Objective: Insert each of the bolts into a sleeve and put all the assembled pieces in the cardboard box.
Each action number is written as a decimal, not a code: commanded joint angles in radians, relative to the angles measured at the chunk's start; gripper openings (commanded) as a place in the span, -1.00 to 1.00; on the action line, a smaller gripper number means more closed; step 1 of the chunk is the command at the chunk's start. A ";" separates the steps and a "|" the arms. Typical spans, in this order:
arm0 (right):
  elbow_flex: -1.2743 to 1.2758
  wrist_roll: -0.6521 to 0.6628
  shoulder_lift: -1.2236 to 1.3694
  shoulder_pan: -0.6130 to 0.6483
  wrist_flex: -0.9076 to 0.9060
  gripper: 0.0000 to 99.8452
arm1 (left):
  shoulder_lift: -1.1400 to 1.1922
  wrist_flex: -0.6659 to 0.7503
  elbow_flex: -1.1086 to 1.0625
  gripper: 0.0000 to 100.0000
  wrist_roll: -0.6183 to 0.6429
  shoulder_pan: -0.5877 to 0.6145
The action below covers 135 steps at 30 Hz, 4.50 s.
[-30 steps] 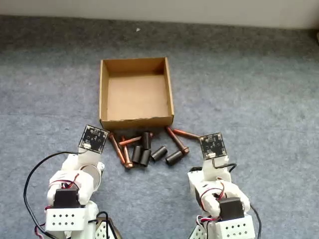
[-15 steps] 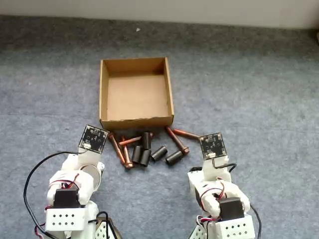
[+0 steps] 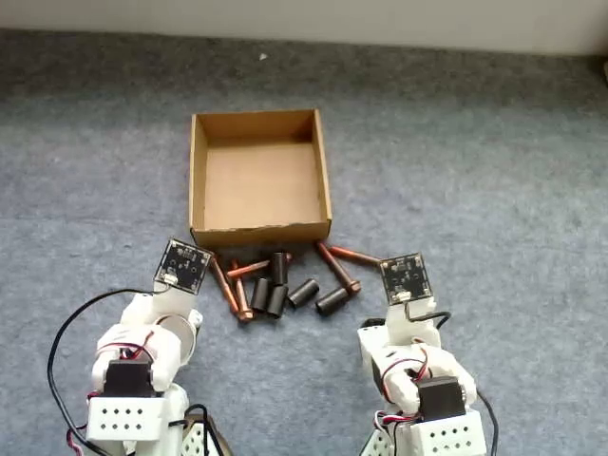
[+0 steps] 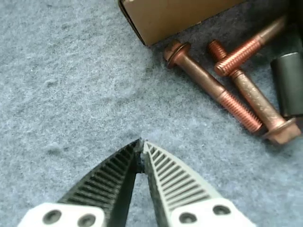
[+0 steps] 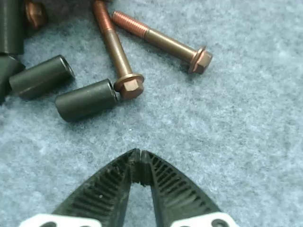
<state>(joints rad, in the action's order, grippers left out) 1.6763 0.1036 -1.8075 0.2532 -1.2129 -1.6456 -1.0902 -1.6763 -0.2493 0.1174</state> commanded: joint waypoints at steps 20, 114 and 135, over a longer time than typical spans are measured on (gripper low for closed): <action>-0.254 0.226 0.030 -0.179 0.145 -0.86 | -0.005 -0.061 0.125 -0.97 -0.006 0.303; -0.506 -0.457 0.993 -0.096 0.444 -0.99 | 0.007 -0.089 0.440 -0.84 -0.137 0.185; -0.464 -0.459 1.003 -0.151 0.530 -0.99 | 0.952 -0.175 0.825 -0.71 0.316 -0.159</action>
<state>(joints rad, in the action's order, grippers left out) 1.2175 -0.3598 -0.7841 0.1105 -0.7035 -0.8968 -1.3142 -0.9444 -0.1527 -0.0238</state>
